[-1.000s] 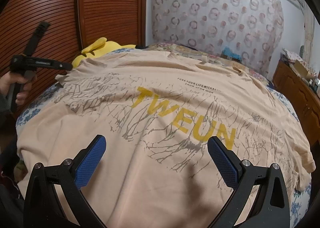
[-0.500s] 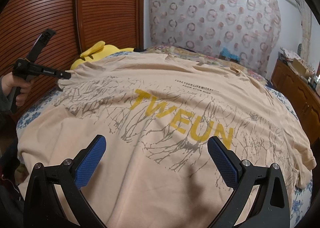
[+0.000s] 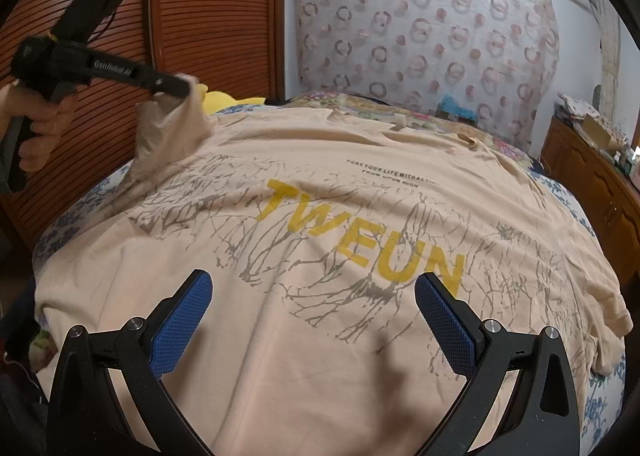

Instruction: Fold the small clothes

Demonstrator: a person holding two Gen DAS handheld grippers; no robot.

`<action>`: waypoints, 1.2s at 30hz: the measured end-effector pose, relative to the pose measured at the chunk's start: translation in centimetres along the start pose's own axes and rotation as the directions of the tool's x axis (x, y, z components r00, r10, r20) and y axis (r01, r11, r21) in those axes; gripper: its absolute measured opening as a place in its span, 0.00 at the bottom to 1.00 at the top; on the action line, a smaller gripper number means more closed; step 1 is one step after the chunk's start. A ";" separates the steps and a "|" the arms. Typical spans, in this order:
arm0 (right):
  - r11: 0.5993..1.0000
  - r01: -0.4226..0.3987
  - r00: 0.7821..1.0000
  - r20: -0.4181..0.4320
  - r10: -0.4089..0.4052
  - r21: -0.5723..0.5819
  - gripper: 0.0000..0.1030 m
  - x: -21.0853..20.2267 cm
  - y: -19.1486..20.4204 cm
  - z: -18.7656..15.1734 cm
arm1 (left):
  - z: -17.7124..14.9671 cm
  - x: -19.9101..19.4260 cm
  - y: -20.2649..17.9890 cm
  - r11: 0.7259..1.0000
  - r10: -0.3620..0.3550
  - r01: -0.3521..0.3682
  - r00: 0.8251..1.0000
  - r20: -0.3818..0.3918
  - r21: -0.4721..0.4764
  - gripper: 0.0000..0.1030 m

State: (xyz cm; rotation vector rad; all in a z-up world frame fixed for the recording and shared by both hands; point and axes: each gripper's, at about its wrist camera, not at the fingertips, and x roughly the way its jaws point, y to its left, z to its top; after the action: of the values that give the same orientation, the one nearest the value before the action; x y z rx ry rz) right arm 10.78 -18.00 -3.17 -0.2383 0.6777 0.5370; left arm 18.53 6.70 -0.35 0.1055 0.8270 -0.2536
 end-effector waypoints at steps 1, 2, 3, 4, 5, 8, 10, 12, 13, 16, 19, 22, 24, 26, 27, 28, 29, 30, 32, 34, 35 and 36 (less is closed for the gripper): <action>1.000 0.000 1.000 0.000 0.000 0.000 1.00 0.0 0.0 0.0 | 0.0 -0.2 -0.4 1.000 -0.014 0.014 1.000 0.003 0.005 0.10; 1.000 0.000 1.000 0.001 0.000 0.000 1.00 0.0 0.0 0.0 | -0.1 -0.4 -0.7 0.999 -0.032 0.032 0.999 0.004 0.010 0.15; 1.000 -0.001 1.000 0.002 0.001 0.000 1.00 0.0 0.0 0.0 | 0.0 -0.6 -1.1 0.999 -0.039 0.039 0.999 0.001 0.014 0.18; 1.000 0.000 1.000 0.002 0.000 0.001 1.00 0.0 0.0 0.0 | -0.2 -0.7 -1.2 0.999 -0.043 0.043 0.999 -0.002 0.022 0.23; 1.000 -0.001 1.000 0.001 0.001 0.001 1.00 0.0 0.0 0.0 | -0.6 -1.0 -1.2 0.999 -0.038 0.038 0.999 -0.006 0.036 0.25; 1.000 -0.001 1.000 0.002 0.001 0.001 1.00 0.0 0.0 -0.1 | -1.8 -1.1 -0.9 0.998 0.020 -0.019 1.000 -0.022 0.057 0.48; 1.000 0.000 1.000 0.003 0.000 0.001 1.00 0.0 0.0 -0.1 | -2.9 -0.8 -0.2 0.999 0.029 -0.028 0.999 -0.033 0.044 0.59; 1.000 0.000 1.000 0.002 0.000 0.001 1.00 0.0 0.0 -0.1 | -4.4 -0.2 1.2 1.000 0.027 -0.027 0.998 -0.061 0.011 0.60; 1.000 0.000 1.000 0.002 0.000 0.001 1.00 0.0 0.0 -0.1 | -4.9 0.1 1.8 0.999 0.033 -0.033 0.997 -0.073 -0.001 0.60; 1.000 0.001 1.000 0.002 -0.001 0.000 1.00 0.0 -0.1 -0.1 | -6.9 1.1 3.8 0.997 0.059 -0.063 0.993 -0.105 -0.042 0.60; 1.000 0.001 1.000 0.002 -0.001 -0.001 1.00 0.0 -0.1 -0.1 | -8.4 2.2 5.1 0.994 0.062 -0.072 0.990 -0.127 -0.079 0.61; 1.000 0.001 1.000 0.001 -0.001 -0.003 1.00 0.0 -0.1 -0.2 | -9.5 3.0 6.2 0.989 0.077 -0.093 0.987 -0.145 -0.112 0.61; 1.000 0.002 1.000 0.001 -0.002 -0.003 1.00 0.0 -0.1 -0.2 | -10.2 3.5 6.7 0.987 0.071 -0.091 0.987 -0.146 -0.135 0.62; 1.000 0.001 1.000 -0.001 -0.001 -0.004 1.00 0.0 -0.1 -0.3 | -10.4 3.5 6.9 0.986 0.071 -0.088 0.989 -0.128 -0.140 0.64; 1.000 0.001 1.000 -0.003 -0.001 -0.005 1.00 0.0 -0.1 -0.3 | -10.6 3.4 6.9 0.987 0.073 -0.089 0.990 -0.118 -0.138 0.65; 1.000 0.002 1.000 -0.004 -0.002 -0.005 1.00 0.1 0.0 -0.3 | -10.7 3.4 6.9 0.986 0.075 -0.089 0.992 -0.105 -0.138 0.66; 1.000 0.001 1.000 -0.006 -0.001 -0.004 1.00 0.1 0.0 -0.3 | -10.8 3.5 6.9 0.986 0.077 -0.090 0.993 -0.095 -0.138 0.68; 1.000 -0.002 1.000 -0.010 0.002 -0.005 1.00 0.1 0.0 -0.3 | -11.1 3.4 6.8 0.987 0.081 -0.089 0.995 -0.062 -0.132 0.69; 1.000 -0.011 1.000 -0.018 0.011 -0.002 1.00 0.3 -0.1 -0.3 | -11.2 3.4 7.1 0.987 0.073 -0.079 0.996 -0.051 -0.138 0.72; 1.000 -0.019 1.000 -0.022 0.019 -0.001 1.00 0.3 0.0 -0.2 | -11.1 3.4 7.2 0.987 0.072 -0.079 0.996 -0.053 -0.137 0.73; 1.000 -0.022 0.999 -0.024 0.022 -0.004 1.00 0.3 0.0 -0.1 | -11.1 3.4 7.1 0.987 0.076 -0.082 0.996 -0.055 -0.135 0.77; 0.999 -0.030 0.999 -0.029 0.030 -0.011 1.00 0.3 0.1 0.0 | -11.0 3.5 7.2 0.986 0.082 -0.089 0.995 -0.059 -0.139 0.78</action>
State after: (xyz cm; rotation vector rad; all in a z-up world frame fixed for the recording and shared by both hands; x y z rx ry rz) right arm 10.95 -17.81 -3.40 -0.2472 0.7069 0.5671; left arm 14.86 15.14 -10.39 0.0143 0.8891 -0.1111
